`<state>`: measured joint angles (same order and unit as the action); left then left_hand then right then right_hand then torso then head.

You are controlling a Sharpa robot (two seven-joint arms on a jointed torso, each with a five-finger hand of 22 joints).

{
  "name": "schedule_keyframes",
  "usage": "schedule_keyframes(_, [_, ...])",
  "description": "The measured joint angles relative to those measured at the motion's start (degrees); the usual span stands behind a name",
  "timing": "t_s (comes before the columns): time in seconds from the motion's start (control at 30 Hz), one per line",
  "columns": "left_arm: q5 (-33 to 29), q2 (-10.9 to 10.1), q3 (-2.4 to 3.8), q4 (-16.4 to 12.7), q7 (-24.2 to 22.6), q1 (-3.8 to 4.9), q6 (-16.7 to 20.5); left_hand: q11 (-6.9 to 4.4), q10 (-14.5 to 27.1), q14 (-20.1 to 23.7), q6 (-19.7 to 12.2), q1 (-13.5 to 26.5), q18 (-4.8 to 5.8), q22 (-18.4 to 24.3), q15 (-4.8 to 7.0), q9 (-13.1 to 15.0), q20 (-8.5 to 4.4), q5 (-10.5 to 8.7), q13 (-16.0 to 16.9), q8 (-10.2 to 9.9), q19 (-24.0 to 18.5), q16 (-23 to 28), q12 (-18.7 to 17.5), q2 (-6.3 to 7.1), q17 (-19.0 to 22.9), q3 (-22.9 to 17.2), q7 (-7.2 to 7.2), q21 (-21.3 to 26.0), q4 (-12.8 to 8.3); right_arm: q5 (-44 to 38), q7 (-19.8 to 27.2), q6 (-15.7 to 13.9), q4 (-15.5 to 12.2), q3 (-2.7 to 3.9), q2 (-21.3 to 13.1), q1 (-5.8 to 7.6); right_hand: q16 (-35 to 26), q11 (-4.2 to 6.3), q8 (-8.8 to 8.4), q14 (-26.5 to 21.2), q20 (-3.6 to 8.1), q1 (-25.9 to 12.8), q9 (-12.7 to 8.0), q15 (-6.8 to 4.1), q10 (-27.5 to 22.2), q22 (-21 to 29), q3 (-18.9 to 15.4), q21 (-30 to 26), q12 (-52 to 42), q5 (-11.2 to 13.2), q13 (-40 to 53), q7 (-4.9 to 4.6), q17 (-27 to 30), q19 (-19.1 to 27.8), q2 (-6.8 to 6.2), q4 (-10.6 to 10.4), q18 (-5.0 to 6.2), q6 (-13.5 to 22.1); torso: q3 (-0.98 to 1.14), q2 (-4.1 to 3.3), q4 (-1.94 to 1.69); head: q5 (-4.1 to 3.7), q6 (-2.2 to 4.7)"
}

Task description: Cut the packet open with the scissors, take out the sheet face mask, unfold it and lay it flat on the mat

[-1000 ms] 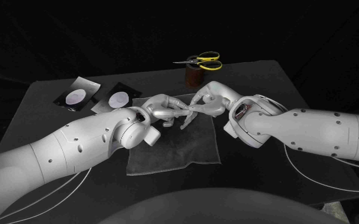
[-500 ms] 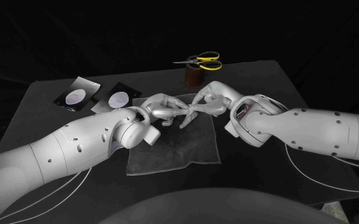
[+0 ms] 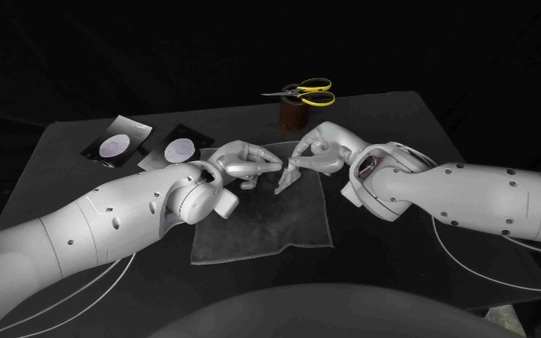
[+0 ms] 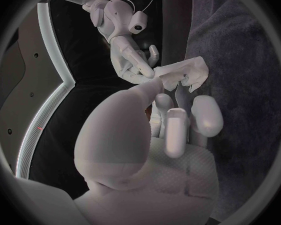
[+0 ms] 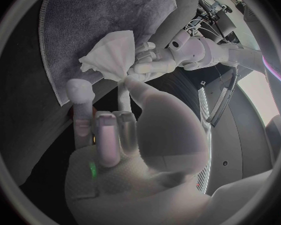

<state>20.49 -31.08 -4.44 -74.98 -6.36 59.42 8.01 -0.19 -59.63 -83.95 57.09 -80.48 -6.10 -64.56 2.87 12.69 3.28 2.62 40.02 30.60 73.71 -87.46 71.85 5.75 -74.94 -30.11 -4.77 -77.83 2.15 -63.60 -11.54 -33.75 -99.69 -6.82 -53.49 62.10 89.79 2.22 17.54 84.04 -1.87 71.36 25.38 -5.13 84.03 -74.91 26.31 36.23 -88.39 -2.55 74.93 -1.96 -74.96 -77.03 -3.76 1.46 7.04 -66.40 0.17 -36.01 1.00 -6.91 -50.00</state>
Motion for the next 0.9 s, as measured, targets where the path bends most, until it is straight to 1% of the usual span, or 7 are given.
schedule_keyframes(0.13, [-0.01,-0.05,0.0,-0.03,0.12,0.0,0.03,0.0,-0.01,0.0,-0.08,0.45,0.0,0.01,0.0,0.0,0.0,0.0,-0.01,0.35,0.0,0.0,0.21,0.45,0.0,-0.36,0.08,0.0,-0.1,0.02,-0.01,-0.01,-0.18,0.0,-0.03,0.0,-0.11,0.0,0.0,0.0,0.0,0.0,0.0,0.0,0.0,0.01,-0.01,0.0,0.04,-0.11,0.02,0.0,0.0,0.0,0.0,0.01,-0.01,0.01,0.0,0.0,0.01,0.04,0.0])
schedule_keyframes(0.2, [0.01,-0.04,0.0,-0.04,0.2,-0.01,0.05,0.04,2.25,0.0,-0.73,1.42,0.0,0.28,0.0,0.05,-0.14,0.0,-4.6,0.95,-0.14,0.0,-1.71,0.9,0.0,-0.61,0.08,0.0,-0.01,0.04,-0.01,-0.02,-0.34,0.0,-0.04,0.0,-0.17,-0.01,0.0,0.0,0.0,0.0,0.0,0.0,-0.01,0.02,-0.02,0.0,-0.04,-0.11,0.02,0.01,0.0,0.0,0.0,0.02,-0.01,0.01,-0.01,0.0,0.02,0.08,0.0])
schedule_keyframes(0.27, [0.09,0.02,0.0,-0.05,0.3,-0.01,0.06,0.21,5.05,0.0,-1.87,2.31,0.01,0.68,0.0,2.49,-0.32,0.05,-7.75,0.77,-0.33,0.0,-3.33,1.56,0.0,-0.3,0.02,0.0,0.41,0.05,-0.01,-0.03,-0.47,0.0,-0.04,0.0,-0.17,-0.02,0.0,-0.01,0.0,0.0,0.0,0.01,-0.02,0.02,-0.03,0.0,-0.11,-0.12,0.02,0.01,0.0,0.0,0.0,0.03,-0.02,0.01,0.0,-0.01,0.03,0.11,0.0])
schedule_keyframes(0.37, [0.27,0.19,0.0,-0.09,0.52,-0.01,0.05,0.9,7.36,0.01,-5.61,4.24,0.01,1.32,0.0,1.89,0.03,0.07,-9.96,-2.54,-0.68,0.01,-4.44,2.93,0.0,1.53,-0.79,0.41,0.78,0.08,-0.01,-0.04,-0.68,0.0,-0.01,0.0,0.02,-0.09,0.0,-0.01,0.0,0.0,0.0,0.01,-0.09,0.03,0.1,0.0,-0.24,-0.11,0.02,0.02,0.0,0.0,0.0,-0.1,-0.02,0.02,0.03,-0.01,0.04,0.12,0.0])
schedule_keyframes(0.57, [1.01,0.65,0.0,-0.22,0.75,-0.01,-0.13,1.45,8.27,0.0,-8.18,3.97,0.01,1.6,-0.66,0.24,0.33,0.07,-10.53,-5.4,-0.98,0.04,-4.45,5.22,0.0,2.86,-1.88,0.46,0.53,0.18,0.02,-0.06,-0.9,0.0,0.19,-0.01,0.02,-0.1,0.0,-0.02,0.0,0.0,0.01,0.01,-0.1,0.02,0.18,0.0,-0.24,-0.1,0.01,-0.11,0.04,0.0,0.0,-0.02,-0.03,-0.11,0.03,-0.02,0.06,0.15,0.0])
schedule_keyframes(0.77, [1.57,0.87,-0.01,-0.26,0.77,-0.05,-0.51,1.53,8.34,-0.19,-8.36,3.87,0.01,1.64,-0.86,0.0,0.47,0.07,-10.53,-5.55,-1.11,0.06,-4.45,5.31,0.0,3.01,-2.05,0.46,0.38,0.27,0.03,-0.1,-0.89,0.02,0.34,-0.01,0.01,-0.1,0.0,-0.02,0.0,0.0,0.01,0.02,-0.1,0.02,0.19,0.0,-0.24,-0.08,-0.03,-0.13,0.06,0.0,0.0,-0.01,0.0,-0.12,0.03,-0.03,0.07,0.1,0.0])
schedule_keyframes(0.9, [1.98,0.91,-0.01,-0.4,0.78,-0.06,-1.04,1.53,8.34,-0.19,-8.35,3.59,0.01,1.65,-0.86,-0.06,0.51,0.07,-10.46,-5.55,-1.16,0.11,-4.45,5.59,0.0,3.16,-2.05,0.47,0.22,0.32,0.03,-0.12,-0.83,0.02,0.48,-0.01,0.01,-0.1,0.0,-0.03,0.0,0.0,0.01,0.02,-0.1,0.0,0.19,0.0,-0.24,-0.07,-0.02,-0.13,0.05,0.0,0.0,-0.01,0.56,-0.12,0.03,-0.03,0.04,0.03,0.0])
